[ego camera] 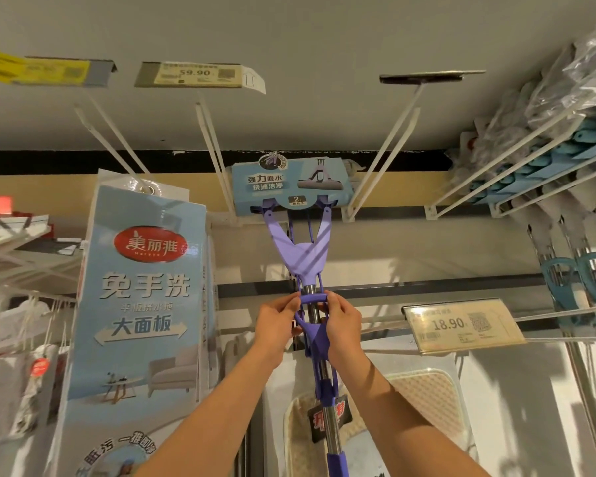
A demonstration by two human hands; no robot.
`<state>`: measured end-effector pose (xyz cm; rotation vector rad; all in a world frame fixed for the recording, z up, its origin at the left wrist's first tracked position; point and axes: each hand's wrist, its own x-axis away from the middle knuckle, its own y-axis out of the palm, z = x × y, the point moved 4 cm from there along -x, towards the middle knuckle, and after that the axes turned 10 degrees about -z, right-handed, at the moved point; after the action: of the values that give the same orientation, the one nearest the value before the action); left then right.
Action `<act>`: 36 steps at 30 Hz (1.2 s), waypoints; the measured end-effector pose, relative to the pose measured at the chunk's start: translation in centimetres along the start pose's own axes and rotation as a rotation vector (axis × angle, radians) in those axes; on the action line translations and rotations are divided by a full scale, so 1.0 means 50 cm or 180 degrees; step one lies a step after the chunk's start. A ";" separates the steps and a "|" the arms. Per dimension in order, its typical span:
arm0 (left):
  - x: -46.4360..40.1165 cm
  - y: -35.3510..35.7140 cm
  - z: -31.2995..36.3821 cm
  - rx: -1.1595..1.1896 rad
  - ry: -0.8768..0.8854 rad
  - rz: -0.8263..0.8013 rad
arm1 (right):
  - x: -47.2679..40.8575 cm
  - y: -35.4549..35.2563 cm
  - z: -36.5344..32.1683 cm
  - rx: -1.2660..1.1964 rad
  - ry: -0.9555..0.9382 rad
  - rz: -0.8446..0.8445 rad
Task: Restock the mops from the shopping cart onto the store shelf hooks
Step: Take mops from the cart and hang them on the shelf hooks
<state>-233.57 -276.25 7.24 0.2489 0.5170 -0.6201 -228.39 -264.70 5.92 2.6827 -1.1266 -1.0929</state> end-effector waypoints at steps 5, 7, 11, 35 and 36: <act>-0.005 -0.015 0.004 -0.0124 0.0076 0.0007 | 0.003 0.016 0.005 -0.0047 0.0117 -0.0035; -0.004 -0.019 0.001 -0.0150 0.0101 0.0007 | 0.005 0.020 0.009 -0.0009 0.0091 -0.0049; -0.004 -0.016 -0.005 -0.0150 0.0098 0.0027 | 0.006 0.016 0.011 0.0017 0.0088 -0.0057; 0.025 0.005 -0.035 -0.0150 -0.0427 0.0019 | 0.038 -0.020 0.004 0.0334 0.0556 -0.0832; 0.030 0.009 -0.038 -0.0087 -0.0466 -0.0039 | 0.043 -0.021 0.003 0.0377 0.0547 -0.0891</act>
<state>-232.99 -275.92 4.85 0.1730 0.3859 -0.6376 -226.79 -265.25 4.23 3.0277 -0.8324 -0.8240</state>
